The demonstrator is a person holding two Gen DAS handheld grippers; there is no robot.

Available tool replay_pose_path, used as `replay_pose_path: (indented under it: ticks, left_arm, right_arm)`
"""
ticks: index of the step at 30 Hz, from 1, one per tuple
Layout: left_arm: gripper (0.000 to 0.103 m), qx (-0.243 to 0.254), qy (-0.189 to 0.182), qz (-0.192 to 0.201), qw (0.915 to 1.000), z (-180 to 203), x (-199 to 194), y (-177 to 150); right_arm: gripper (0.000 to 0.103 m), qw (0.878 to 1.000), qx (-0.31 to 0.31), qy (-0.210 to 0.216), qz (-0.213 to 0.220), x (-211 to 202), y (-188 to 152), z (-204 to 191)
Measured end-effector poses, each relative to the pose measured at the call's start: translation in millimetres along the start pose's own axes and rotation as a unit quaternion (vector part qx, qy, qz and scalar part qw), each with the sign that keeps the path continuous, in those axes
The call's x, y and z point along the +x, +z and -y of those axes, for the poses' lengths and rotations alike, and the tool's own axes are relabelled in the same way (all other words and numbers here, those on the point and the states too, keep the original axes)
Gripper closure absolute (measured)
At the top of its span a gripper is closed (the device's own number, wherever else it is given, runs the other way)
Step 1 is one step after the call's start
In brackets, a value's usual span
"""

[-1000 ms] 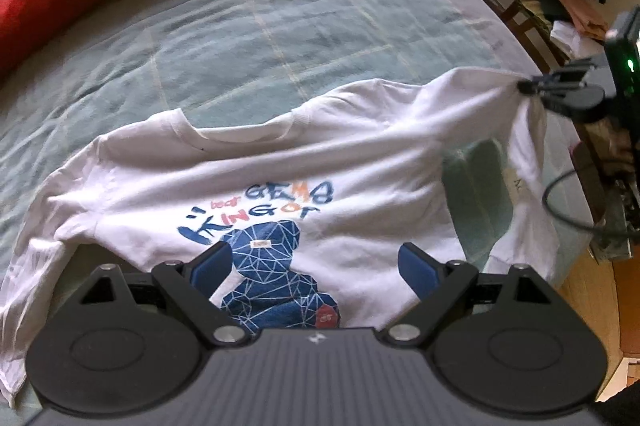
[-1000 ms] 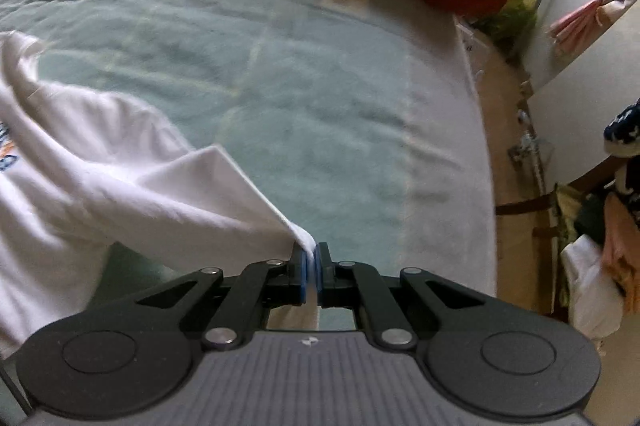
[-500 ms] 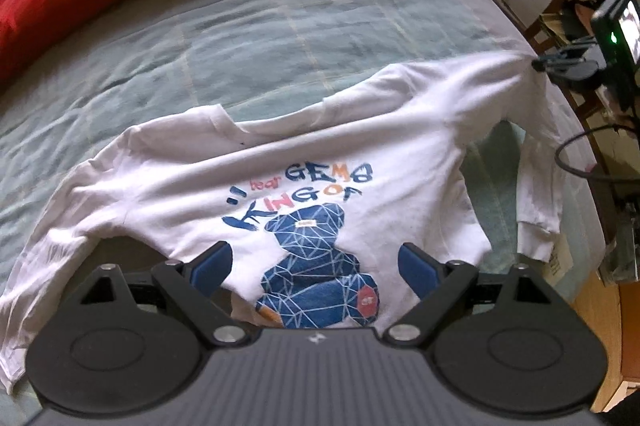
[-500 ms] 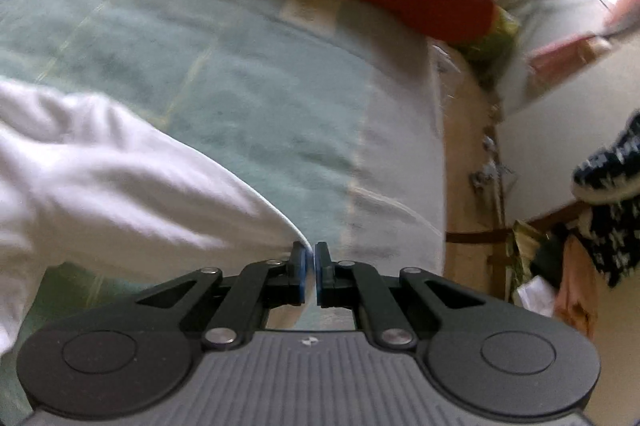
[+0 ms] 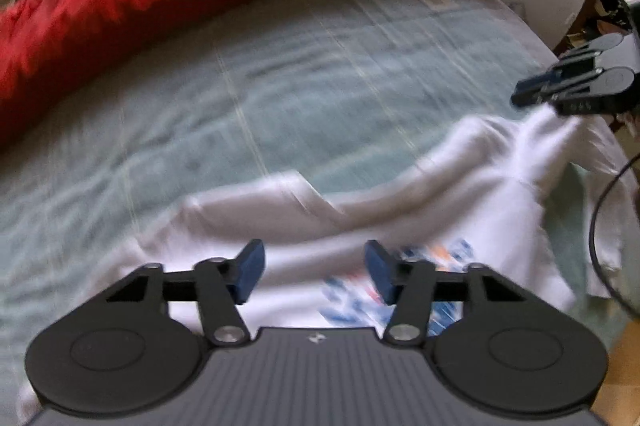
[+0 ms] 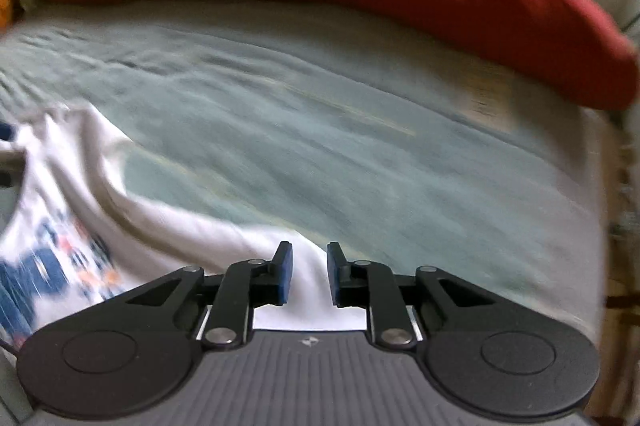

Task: Fold clothes

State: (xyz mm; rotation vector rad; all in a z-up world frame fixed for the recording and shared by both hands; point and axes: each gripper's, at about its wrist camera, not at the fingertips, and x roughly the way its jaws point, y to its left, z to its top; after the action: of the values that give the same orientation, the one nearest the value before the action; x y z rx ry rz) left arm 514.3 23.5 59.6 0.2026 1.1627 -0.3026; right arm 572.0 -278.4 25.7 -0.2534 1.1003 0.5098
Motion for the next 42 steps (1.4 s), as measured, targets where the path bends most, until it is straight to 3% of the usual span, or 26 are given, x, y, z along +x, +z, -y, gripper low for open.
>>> replay_pose_path:
  ticks: [3,11,20,24,28,31,34,37,39,42]
  left_arm:
    - [0.060,0.020,0.006,0.017,0.9996,-18.2,24.1,17.6]
    - [0.067,0.074,-0.055,0.045,0.9947,-23.2,74.9,34.6]
    - [0.067,0.069,-0.123,0.051,0.9887,-0.9,77.3,-1.9]
    - [0.067,0.063,-0.162,0.085,0.9811,10.0,67.6,5.9]
    - [0.067,0.091,-0.203,0.088,0.9709,34.2,78.5,25.8]
    - [0.067,0.117,-0.232,0.060,0.9639,53.2,100.3,34.9]
    - [0.067,0.096,-0.257,0.000,0.9617,57.8,125.8,34.0]
    - [0.069,0.102,-0.267,0.004,0.9584,62.1,116.8,25.7]
    - [0.064,0.127,-0.284,0.015,0.9504,69.5,103.1,15.1]
    - [0.063,0.146,-0.289,0.001,0.9460,80.7,100.0,-2.8]
  right_arm:
    - [0.081,0.999,0.015,0.036,0.000,29.4,16.5,-6.9]
    - [0.083,0.989,-0.002,0.151,-0.004,60.5,19.1,-36.9]
    - [0.085,0.983,-0.071,0.159,-0.062,64.2,-19.3,-73.4]
    - [0.084,0.982,-0.081,0.159,-0.063,58.0,-27.6,-77.4]
    - [0.084,0.988,-0.070,0.134,-0.038,41.7,-16.1,-56.1]
    - [0.084,0.991,-0.062,0.114,-0.018,29.3,-7.2,-39.7]
    - [0.084,0.995,-0.045,0.090,-0.010,23.6,-2.2,-18.3]
    - [0.084,0.995,-0.033,0.091,-0.002,22.6,0.6,-4.0]
    - [0.084,0.995,-0.023,0.097,0.003,24.4,3.5,5.9]
    - [0.084,0.993,-0.001,0.120,0.009,33.7,10.9,21.5]
